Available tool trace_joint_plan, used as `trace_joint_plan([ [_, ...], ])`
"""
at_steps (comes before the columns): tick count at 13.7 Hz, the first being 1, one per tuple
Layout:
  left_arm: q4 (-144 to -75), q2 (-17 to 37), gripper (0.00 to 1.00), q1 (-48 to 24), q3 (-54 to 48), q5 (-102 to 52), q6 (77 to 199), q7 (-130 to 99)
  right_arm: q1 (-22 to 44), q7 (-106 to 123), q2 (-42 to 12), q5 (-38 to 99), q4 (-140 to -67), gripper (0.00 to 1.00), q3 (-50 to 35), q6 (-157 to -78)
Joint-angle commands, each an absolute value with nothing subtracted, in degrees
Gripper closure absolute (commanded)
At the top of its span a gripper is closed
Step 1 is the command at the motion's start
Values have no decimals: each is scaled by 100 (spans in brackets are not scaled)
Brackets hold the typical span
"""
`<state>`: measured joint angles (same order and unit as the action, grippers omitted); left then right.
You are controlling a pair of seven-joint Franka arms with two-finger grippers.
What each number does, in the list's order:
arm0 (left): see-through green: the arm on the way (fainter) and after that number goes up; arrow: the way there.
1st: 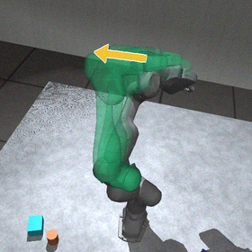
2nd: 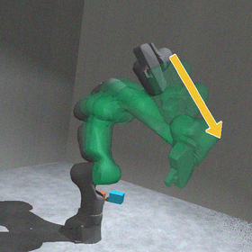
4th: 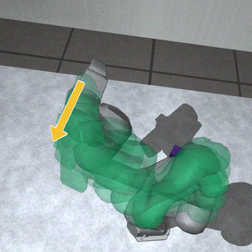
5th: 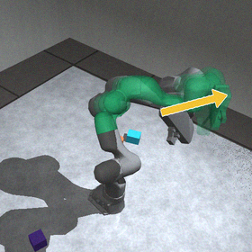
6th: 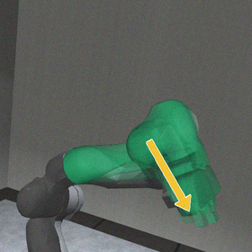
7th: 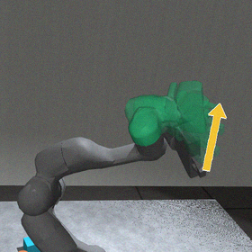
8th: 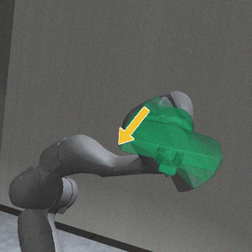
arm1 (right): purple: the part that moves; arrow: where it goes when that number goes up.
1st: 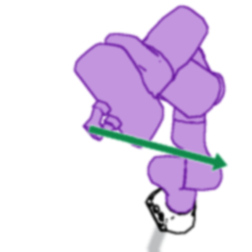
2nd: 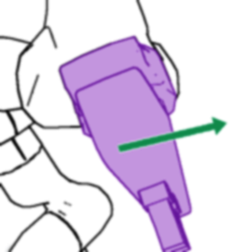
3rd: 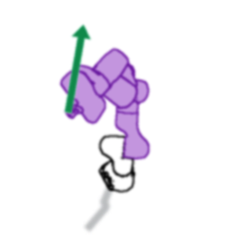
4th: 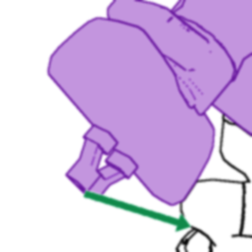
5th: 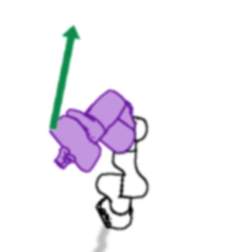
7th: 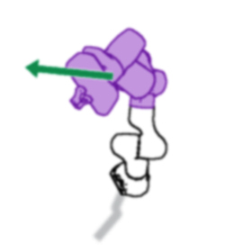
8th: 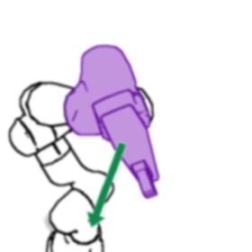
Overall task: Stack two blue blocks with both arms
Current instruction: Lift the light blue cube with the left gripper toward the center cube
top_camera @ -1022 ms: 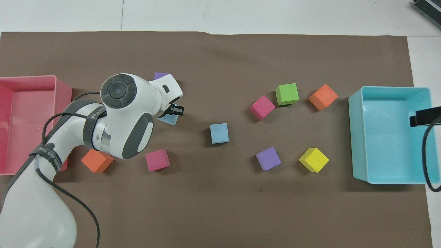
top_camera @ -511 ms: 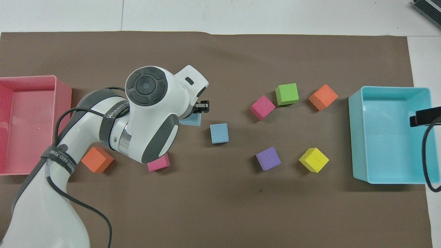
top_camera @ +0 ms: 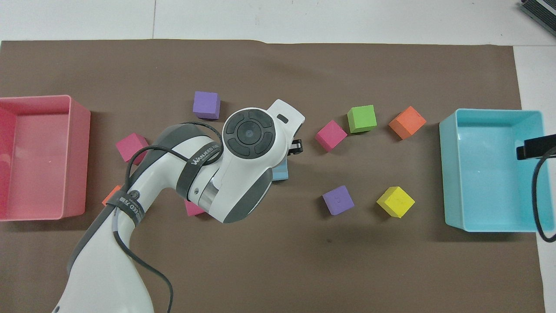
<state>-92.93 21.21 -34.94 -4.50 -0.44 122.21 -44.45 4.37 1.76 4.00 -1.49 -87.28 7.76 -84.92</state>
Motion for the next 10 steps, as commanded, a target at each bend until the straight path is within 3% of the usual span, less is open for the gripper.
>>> trace_joint_plan([
  [1,-9176,2285,100,-3612,-378,114,12278,-4746,404,246,492,-88,-8789,0,756,-8429],
  [10,-9518,2338,100,-3709,-378,413,12462,-4825,413,237,483,-97,-8789,0,756,-8429],
])
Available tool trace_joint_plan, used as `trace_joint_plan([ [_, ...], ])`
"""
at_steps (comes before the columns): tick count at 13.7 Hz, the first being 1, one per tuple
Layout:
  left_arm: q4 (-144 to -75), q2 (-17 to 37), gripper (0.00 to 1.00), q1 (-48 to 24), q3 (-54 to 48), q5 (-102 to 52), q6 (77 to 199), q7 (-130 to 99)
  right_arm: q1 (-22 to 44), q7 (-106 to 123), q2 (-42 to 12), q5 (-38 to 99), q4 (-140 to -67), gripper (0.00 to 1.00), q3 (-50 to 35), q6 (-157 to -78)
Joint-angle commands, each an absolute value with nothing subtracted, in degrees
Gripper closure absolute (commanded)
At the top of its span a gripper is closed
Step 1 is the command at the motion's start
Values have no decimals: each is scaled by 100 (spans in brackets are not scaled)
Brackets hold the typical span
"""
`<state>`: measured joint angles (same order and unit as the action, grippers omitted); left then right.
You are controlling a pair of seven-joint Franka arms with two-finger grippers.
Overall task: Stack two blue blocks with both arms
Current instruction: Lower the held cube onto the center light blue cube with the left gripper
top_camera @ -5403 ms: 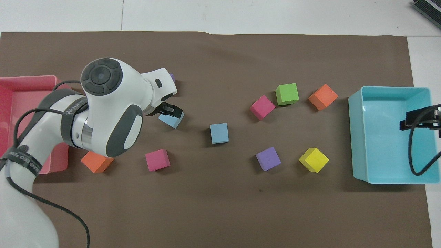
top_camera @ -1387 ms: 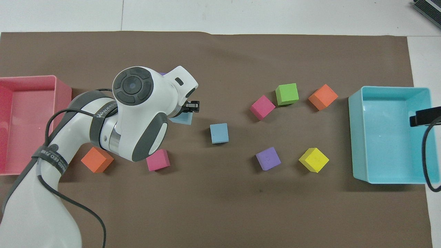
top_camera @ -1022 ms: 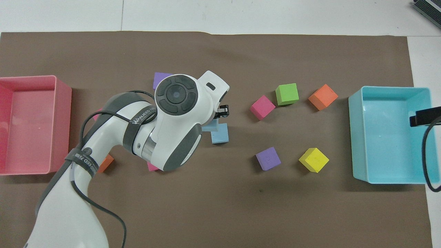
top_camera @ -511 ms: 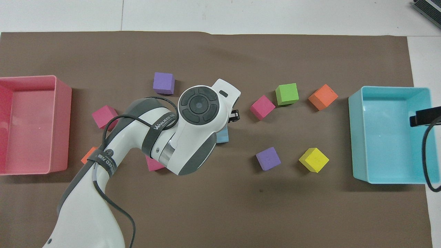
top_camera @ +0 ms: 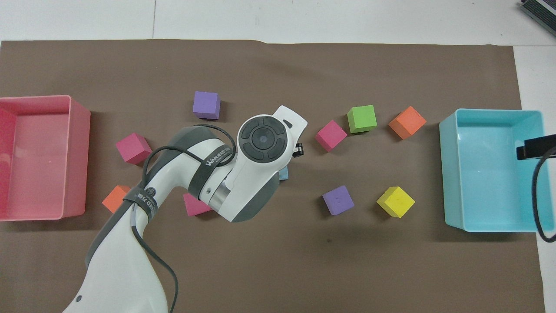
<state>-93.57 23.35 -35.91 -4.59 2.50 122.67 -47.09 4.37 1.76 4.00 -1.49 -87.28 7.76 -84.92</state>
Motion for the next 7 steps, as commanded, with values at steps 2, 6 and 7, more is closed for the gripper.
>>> trace_joint_plan([
  [2,-9606,2320,100,-3761,-378,431,12542,-4825,413,237,492,-88,-8789,0,756,-8429],
  [6,-9606,2329,100,-3762,-387,519,12727,-4799,404,237,483,-88,-8789,0,756,-8429],
  [7,-9624,2320,100,-3762,-378,519,12709,-4799,413,237,492,-88,-8780,0,756,-8429],
])
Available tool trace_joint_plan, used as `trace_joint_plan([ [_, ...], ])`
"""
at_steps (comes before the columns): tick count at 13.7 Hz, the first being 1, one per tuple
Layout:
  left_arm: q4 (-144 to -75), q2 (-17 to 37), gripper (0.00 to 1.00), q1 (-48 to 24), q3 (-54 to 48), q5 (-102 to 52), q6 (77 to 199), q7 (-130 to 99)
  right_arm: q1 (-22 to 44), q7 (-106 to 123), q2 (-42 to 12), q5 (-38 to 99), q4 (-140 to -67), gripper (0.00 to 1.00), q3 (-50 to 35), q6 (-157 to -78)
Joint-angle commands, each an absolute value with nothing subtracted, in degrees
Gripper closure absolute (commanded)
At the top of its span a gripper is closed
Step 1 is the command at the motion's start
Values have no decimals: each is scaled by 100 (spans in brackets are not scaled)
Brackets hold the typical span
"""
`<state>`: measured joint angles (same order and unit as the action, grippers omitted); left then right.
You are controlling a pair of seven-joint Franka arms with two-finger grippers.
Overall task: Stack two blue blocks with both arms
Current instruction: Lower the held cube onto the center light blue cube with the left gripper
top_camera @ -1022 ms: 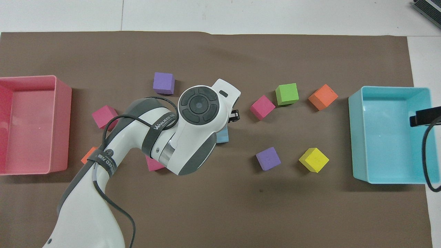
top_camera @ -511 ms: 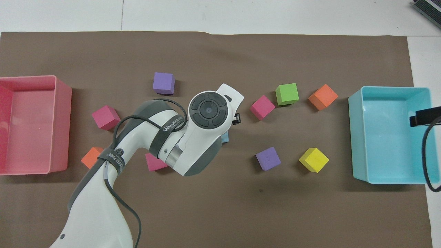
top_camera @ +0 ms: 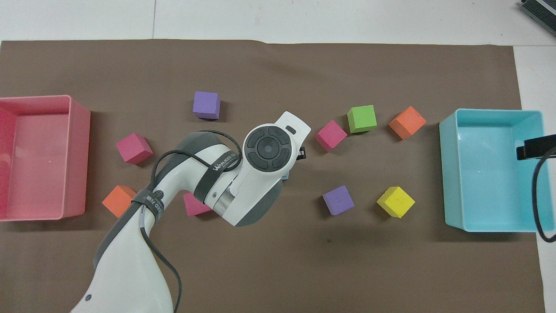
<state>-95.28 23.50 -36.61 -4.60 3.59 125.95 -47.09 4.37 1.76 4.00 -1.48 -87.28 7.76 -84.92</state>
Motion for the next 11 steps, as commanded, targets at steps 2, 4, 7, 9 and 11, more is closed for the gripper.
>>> trace_joint_plan([
  [2,-9703,2277,100,-3779,-387,519,12648,-4808,413,237,483,-88,-8789,0,756,-8429],
  [4,-9773,2241,100,-3832,-378,519,12630,-4843,404,246,492,-88,-8789,0,756,-8429],
  [7,-9765,2233,100,-3884,-369,519,12508,-4974,413,246,492,-88,-8789,0,756,-8429],
  [9,-9756,2232,100,-3894,-360,606,12498,-5193,404,237,492,-88,-8789,0,756,-8429],
  [11,-9738,2232,100,-3911,-360,659,12489,-5378,404,237,483,-88,-8789,0,756,-8429],
])
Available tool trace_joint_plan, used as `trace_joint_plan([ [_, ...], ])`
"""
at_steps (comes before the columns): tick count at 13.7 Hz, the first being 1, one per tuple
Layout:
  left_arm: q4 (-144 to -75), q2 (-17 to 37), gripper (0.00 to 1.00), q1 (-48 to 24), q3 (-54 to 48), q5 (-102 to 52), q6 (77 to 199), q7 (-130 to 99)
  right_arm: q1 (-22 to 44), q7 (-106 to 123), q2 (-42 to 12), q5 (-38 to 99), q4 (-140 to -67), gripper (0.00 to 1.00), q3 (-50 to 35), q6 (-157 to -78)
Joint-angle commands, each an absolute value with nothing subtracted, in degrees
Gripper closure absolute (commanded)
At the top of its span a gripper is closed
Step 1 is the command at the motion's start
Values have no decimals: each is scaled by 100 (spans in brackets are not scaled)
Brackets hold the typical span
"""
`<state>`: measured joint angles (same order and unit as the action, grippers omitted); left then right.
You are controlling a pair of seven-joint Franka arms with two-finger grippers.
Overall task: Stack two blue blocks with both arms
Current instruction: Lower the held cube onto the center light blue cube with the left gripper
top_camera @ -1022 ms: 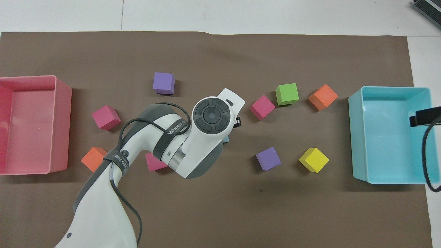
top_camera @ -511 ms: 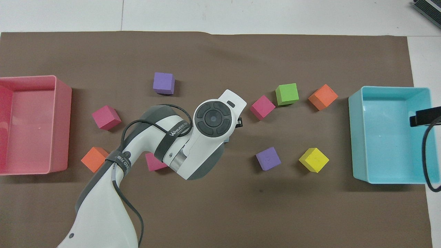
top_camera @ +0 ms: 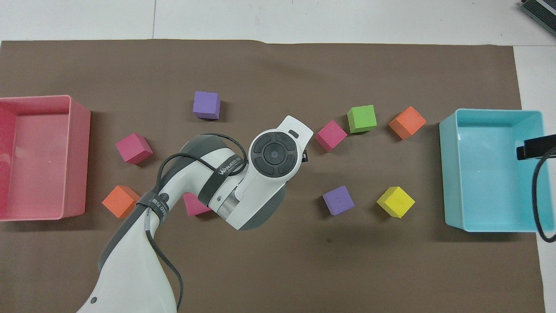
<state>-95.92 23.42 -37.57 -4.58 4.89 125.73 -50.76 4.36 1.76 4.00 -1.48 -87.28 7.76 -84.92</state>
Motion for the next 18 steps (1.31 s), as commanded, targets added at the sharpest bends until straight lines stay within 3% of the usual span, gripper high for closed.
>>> trace_joint_plan([
  [1,-9730,2232,100,-3929,-360,659,12463,-5414,413,237,492,-88,-8789,0,756,-8429],
  [18,-9966,1951,100,-3973,-378,668,12436,-5915,413,237,483,-88,-8789,0,756,-8429],
])
